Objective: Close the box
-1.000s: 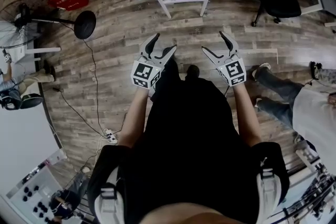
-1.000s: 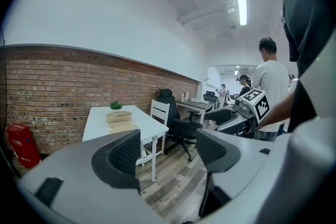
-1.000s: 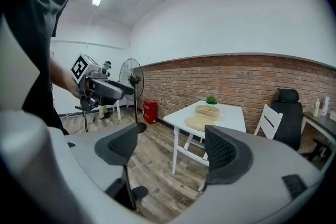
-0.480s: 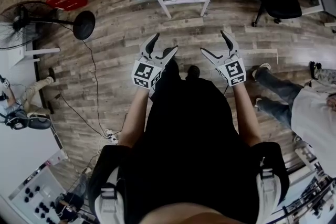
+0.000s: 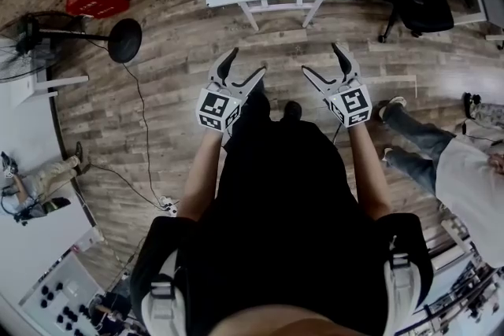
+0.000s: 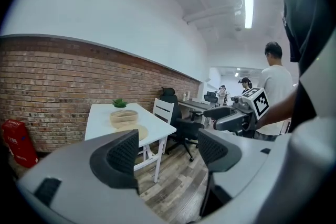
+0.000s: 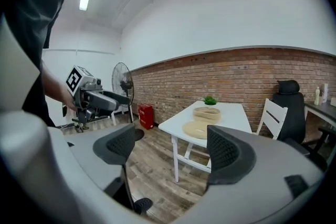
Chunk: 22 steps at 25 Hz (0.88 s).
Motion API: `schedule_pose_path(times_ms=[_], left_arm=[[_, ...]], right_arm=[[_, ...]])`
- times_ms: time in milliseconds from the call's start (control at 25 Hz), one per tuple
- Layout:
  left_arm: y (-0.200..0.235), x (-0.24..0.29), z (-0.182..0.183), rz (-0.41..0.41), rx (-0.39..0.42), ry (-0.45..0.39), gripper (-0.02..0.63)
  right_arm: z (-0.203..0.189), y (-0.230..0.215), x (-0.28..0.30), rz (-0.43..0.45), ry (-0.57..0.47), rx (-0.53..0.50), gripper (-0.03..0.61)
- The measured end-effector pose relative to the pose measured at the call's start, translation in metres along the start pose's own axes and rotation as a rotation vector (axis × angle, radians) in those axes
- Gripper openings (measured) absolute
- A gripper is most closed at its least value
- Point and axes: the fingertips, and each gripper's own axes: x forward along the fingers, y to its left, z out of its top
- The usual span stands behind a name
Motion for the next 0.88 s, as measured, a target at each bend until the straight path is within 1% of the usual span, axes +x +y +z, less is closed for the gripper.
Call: schedule_pose_path(times_ms=[360,520,880], left_arm=[[0.058,0.019,0.010,-0.037,-0.007,0.009,0.350],[0.086,0.028,0.017,-0.061,0.002,0.013,0.350],[0.139,0.050,0.024,-0.143,0.036,0.038,0.350]], right_arm=[[0.019,-0.002,0.054,-0.023,0.024,0.009,0.402],[0.032,-0.005,0.079,-0.051,0.026,0.027,0.400],[0.042,-0.017,0.126,-0.123,0.024,0.051,0.393]])
